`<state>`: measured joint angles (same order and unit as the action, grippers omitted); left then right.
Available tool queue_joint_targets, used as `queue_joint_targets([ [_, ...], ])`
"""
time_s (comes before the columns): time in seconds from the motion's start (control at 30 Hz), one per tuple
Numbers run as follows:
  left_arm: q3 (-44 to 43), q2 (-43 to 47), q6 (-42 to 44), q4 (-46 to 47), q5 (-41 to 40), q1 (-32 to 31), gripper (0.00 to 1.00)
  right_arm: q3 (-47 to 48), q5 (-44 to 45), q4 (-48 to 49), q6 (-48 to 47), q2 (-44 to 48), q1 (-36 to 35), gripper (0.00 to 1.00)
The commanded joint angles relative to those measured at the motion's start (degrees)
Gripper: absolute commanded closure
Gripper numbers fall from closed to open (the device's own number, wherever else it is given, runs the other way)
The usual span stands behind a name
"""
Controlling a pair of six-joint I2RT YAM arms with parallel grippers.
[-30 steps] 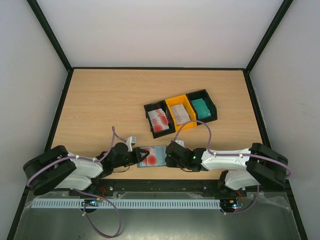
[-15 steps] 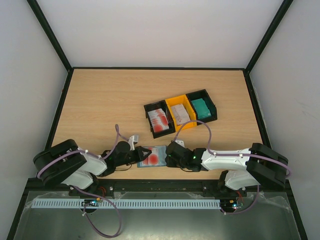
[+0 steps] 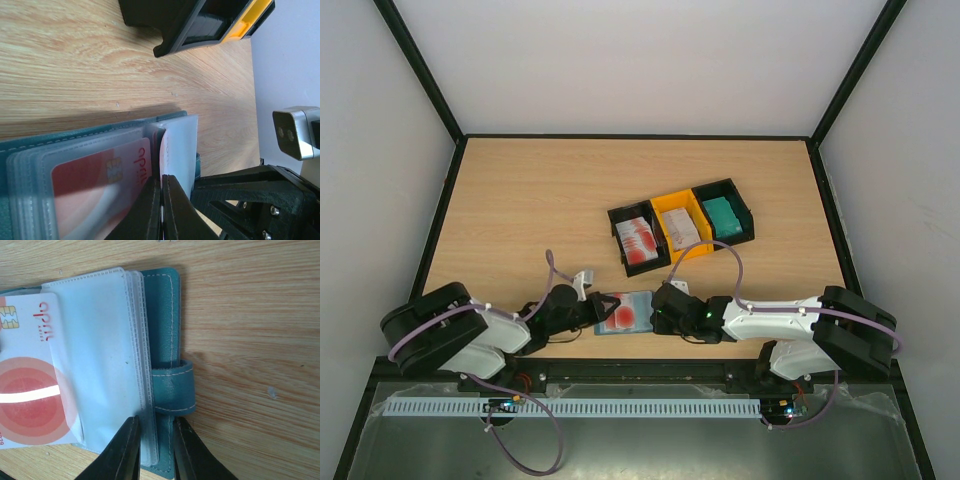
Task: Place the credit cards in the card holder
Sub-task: Insert the credit card into the card holder.
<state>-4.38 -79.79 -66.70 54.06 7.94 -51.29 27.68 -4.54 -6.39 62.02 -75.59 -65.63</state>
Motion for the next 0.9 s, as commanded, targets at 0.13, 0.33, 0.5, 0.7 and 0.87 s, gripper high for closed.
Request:
queue_joint_targets([
  [0.13,1.7,-0.1,0.9,0.9,-2.5,0.4,0.98,-2.0,0.1,-3.2,0.2,-0.9,0.1,0.83],
  [0.33,1.2,-6.3,-1.2,7.7,-1.4,-2.2,0.97,-1.9,0.0,-2.7,0.3,-1.0,0.1,0.84],
  [0.5,1.8,-8.2,-2.1,10.5,-1.8,-3.0,0.98,-2.1,0.0,-2.8,0.4,-0.6,0.1,0.84],
  [0.7,-0.2,-10.6,-1.8,11.0,-1.5,-4.3,0.96,-2.6,0.0,-2.5,0.6,-0.3,0.0,0.84],
  [0.87,-0.7,-11.5,-2.3,12.1,-2.6,-5.2,0.94,-2.7,-0.1,-1.9,0.7,-0.2,0.1,0.84],
])
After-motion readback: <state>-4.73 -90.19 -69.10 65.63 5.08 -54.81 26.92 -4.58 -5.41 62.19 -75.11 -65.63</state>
